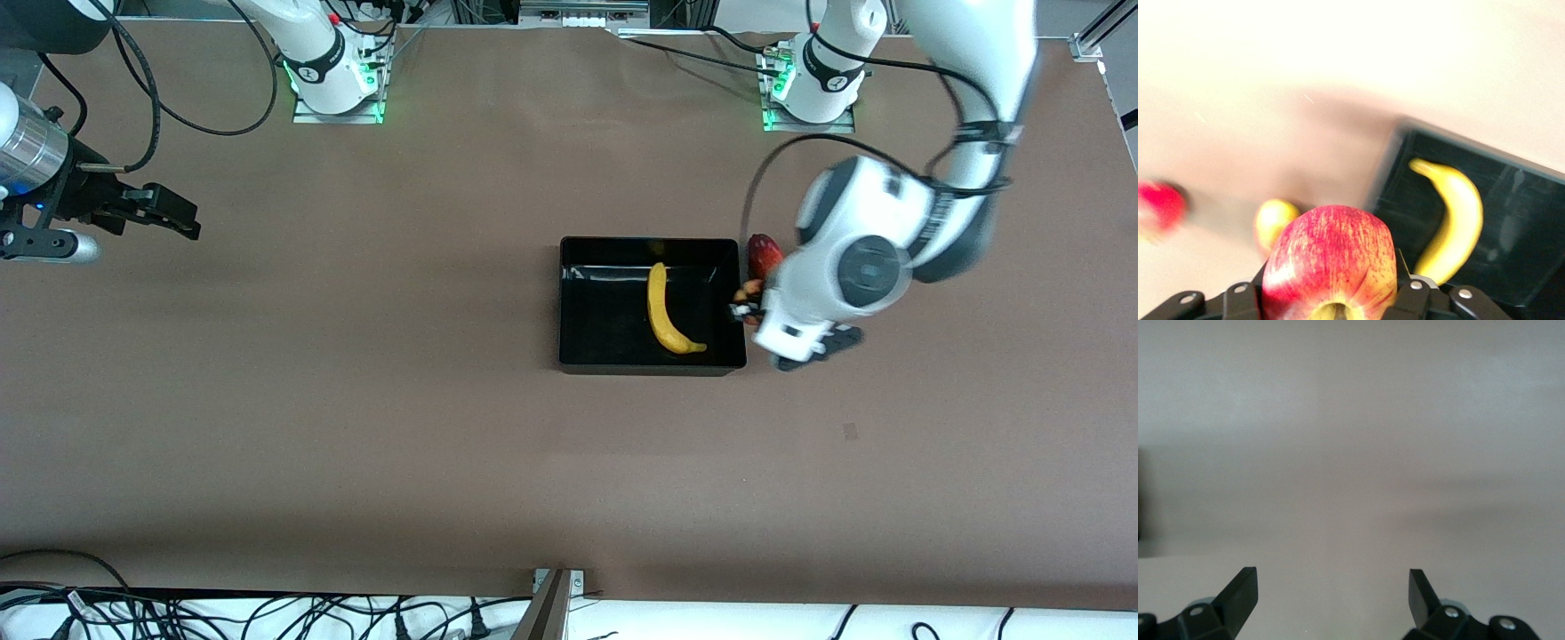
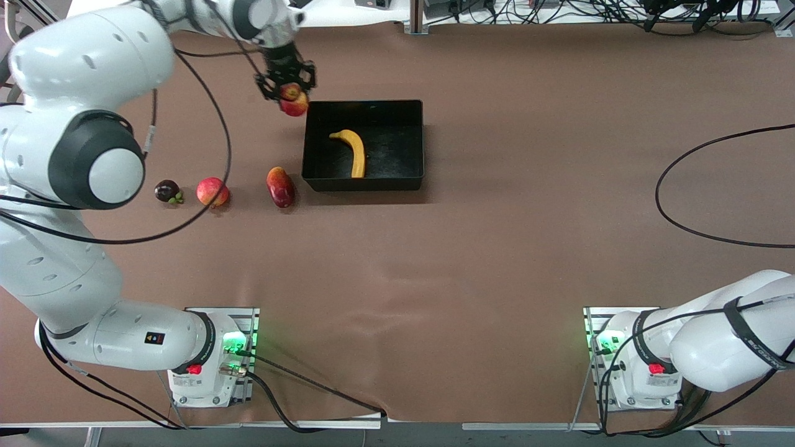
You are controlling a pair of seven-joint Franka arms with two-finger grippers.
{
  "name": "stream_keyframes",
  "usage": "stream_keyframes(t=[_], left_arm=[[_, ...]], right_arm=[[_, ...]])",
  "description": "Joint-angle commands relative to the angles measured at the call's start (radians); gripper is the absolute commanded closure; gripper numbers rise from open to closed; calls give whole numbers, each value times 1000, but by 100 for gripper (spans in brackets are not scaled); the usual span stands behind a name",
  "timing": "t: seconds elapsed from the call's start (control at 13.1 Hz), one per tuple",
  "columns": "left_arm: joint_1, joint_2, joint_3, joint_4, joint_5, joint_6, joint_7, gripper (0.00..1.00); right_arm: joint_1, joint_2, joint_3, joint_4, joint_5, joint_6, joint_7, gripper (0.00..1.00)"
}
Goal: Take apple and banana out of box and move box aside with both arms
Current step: 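Lift the apple out and set it on the table beside the tray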
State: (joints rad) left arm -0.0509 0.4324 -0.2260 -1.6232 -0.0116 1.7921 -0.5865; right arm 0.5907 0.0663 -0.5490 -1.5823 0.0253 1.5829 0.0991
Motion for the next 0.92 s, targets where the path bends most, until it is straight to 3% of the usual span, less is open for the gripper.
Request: stream_keyframes(t=[0.0,0.23,0.61,0.69,0.76,0.84], left_arm=[[104,54,26,10,57,36,251,100],[158,129,45,2,100,154,388,100],[190,278,59,-32,169,452,401,100],[190,285,63,-37,171,476,401,96],[189,293,63,-37,173,486,401,79],[189,293,63,-37,173,486,401,48]], right_arm=[[0,-8,-2,5,-4,-1,4,0],[0,-10,0,5,-2,0,4,0],[0,-10,-2,4,-2,0,4,0],[0,-10,-2,4,-2,0,4,0],[0,-8,-2,4,-2,0,4,0],[0,-8,-2,4,-2,0,4,0]])
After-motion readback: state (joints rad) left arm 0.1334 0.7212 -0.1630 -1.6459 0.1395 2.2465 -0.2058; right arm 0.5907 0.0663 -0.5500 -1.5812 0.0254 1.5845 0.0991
